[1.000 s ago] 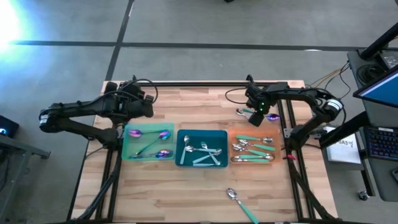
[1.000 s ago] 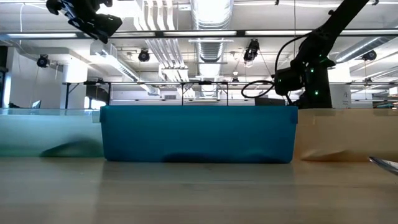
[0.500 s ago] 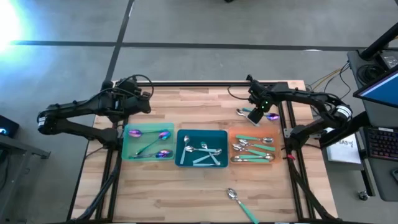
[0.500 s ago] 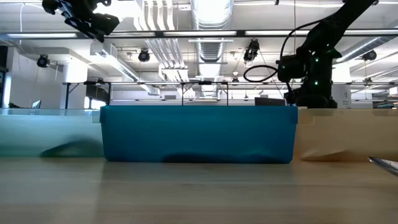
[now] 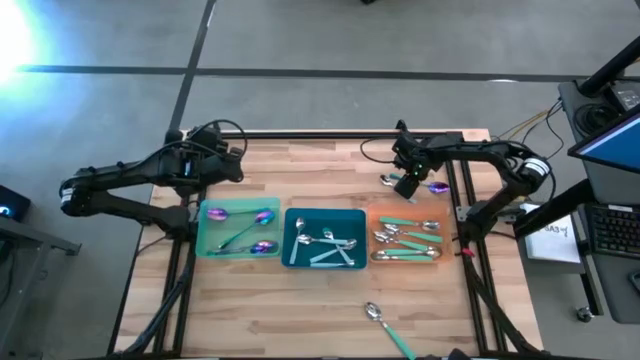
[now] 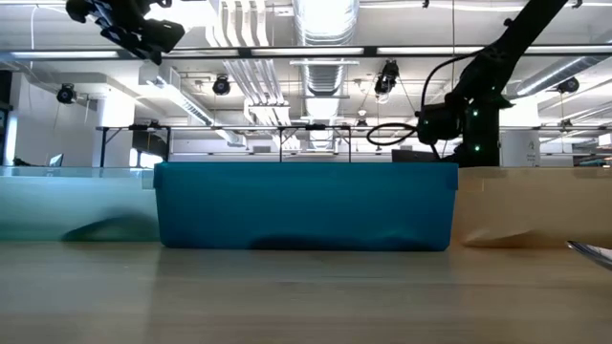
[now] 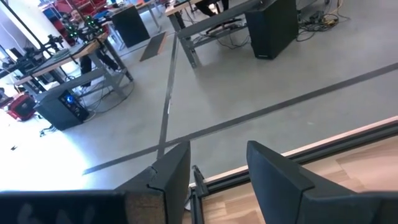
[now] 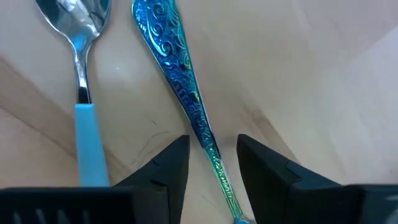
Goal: Sort silverware by color (type)
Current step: Put the violet spoon into the green bin
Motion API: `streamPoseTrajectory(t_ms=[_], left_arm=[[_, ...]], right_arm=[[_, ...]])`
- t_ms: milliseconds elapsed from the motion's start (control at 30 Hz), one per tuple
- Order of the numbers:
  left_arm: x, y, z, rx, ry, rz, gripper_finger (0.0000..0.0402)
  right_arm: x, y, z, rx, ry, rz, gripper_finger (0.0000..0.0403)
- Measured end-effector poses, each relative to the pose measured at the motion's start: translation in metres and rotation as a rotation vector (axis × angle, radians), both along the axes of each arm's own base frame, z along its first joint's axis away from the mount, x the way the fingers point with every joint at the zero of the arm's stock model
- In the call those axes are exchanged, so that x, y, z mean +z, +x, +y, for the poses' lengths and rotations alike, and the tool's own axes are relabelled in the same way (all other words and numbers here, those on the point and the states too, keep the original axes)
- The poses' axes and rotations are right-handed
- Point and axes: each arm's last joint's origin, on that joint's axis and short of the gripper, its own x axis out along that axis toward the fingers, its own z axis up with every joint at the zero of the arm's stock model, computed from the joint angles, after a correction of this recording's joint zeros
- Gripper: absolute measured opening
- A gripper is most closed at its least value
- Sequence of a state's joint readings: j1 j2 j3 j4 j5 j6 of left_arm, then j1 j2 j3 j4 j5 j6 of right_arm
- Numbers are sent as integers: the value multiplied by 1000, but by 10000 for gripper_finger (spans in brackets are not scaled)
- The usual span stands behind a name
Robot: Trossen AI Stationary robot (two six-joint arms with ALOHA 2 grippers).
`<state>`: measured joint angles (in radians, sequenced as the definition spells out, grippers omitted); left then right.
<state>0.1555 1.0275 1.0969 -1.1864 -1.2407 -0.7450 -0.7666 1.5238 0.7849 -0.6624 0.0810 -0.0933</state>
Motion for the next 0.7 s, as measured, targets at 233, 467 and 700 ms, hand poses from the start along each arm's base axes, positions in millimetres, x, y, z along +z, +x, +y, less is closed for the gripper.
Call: streamPoseTrajectory(t_ms=[233,467,700], left_arm=[[-1,7,0,-46,-64,-36,142],[-11,32,1,-207,-214,41,142],[-24,75,6,-389,-241,127,142]], right_arm=[[-18,1,0,0,65,44,56],[-7,0,1,-1,42,18,14],[41,0,-1,-21,-165,-167,11]])
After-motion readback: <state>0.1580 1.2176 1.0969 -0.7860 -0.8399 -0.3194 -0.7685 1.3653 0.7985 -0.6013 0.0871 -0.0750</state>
